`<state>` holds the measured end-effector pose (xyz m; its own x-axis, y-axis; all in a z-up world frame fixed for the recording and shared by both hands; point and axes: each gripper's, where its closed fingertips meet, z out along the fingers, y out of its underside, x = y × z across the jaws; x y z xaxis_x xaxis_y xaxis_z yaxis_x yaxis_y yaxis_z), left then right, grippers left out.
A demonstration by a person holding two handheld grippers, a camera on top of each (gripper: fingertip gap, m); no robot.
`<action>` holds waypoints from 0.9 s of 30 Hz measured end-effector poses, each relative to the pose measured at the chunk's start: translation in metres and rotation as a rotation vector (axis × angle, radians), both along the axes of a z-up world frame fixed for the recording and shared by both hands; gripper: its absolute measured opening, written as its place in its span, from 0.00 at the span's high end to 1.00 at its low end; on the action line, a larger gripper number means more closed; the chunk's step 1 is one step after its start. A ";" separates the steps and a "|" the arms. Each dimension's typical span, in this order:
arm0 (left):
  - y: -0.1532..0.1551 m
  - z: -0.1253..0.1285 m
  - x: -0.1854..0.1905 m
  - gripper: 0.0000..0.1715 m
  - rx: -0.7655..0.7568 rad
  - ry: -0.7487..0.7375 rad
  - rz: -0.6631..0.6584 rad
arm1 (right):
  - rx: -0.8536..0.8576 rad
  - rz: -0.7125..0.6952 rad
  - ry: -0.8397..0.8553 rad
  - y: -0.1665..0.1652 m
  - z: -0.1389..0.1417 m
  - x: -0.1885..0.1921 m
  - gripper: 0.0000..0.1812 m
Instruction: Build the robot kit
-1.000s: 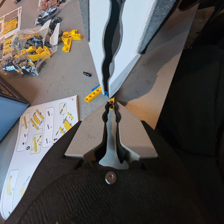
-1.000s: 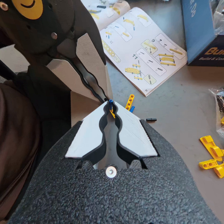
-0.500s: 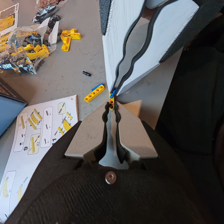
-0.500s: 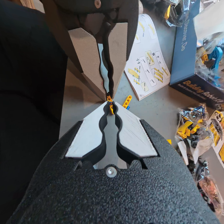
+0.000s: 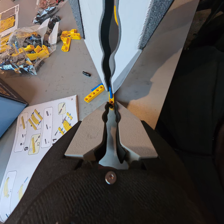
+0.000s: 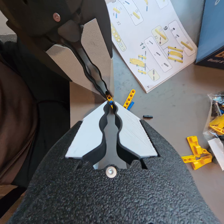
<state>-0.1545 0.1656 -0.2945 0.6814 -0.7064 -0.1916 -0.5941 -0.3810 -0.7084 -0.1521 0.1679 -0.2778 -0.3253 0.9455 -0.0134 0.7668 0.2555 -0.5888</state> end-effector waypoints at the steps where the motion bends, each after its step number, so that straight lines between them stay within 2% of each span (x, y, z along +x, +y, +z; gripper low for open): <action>1: 0.000 0.000 0.000 0.97 -0.001 -0.002 0.000 | -0.009 -0.004 -0.020 0.001 -0.001 0.002 0.98; 10: 0.000 0.000 0.000 0.97 0.001 -0.001 -0.002 | 0.037 0.026 -0.096 0.000 -0.001 0.003 0.98; 17: 0.000 0.000 0.000 0.97 0.009 0.006 -0.003 | -0.115 -0.059 -0.265 0.001 -0.002 0.003 0.98; 27: 0.000 0.000 0.000 0.97 0.019 0.020 -0.003 | -0.132 -0.091 -0.448 0.001 -0.002 -0.001 0.98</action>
